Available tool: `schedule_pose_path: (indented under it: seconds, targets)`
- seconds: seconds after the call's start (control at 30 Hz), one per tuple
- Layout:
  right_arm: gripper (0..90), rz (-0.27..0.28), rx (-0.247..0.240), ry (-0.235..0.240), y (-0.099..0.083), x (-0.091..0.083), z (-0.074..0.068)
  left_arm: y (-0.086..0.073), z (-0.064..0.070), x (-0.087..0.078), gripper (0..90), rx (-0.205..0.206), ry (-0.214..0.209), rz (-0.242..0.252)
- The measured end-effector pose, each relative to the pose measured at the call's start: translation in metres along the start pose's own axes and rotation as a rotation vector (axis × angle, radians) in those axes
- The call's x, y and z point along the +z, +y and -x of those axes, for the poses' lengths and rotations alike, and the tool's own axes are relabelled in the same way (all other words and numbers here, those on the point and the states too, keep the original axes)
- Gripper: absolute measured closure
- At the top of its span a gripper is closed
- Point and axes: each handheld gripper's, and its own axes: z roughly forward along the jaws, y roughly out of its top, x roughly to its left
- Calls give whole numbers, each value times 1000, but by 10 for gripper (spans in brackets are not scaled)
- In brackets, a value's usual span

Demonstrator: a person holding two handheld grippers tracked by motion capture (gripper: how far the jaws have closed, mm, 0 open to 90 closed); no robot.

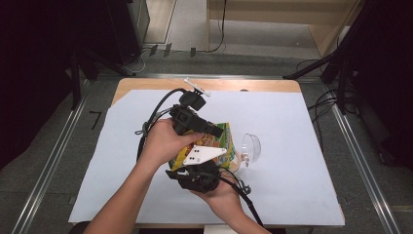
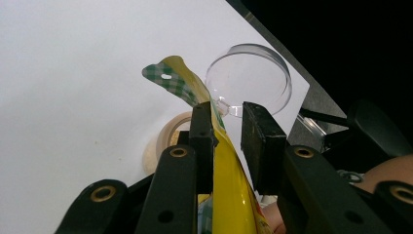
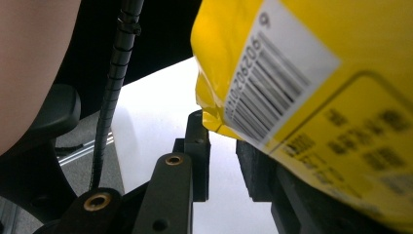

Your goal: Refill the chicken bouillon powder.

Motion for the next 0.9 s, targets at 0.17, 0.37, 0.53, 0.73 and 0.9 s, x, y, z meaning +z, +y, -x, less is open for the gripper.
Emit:
schedule_pose_path:
  seconds: [0.17,0.37,0.53,0.73,0.9]
  targets:
    - [760,0,5,-1,0,0,0,0,1,0,758,4,6,3]
    - [750,9,10,1,0,1,-1,-1,3,-1,761,10,20,7]
    - [752,8,14,0,0,0,-1,-1,4,0,768,12,40,9]
    - [757,4,18,1,1,0,-2,-1,4,0,779,10,49,7]
    - [770,-6,12,-4,1,0,-2,-1,4,0,790,12,51,3]
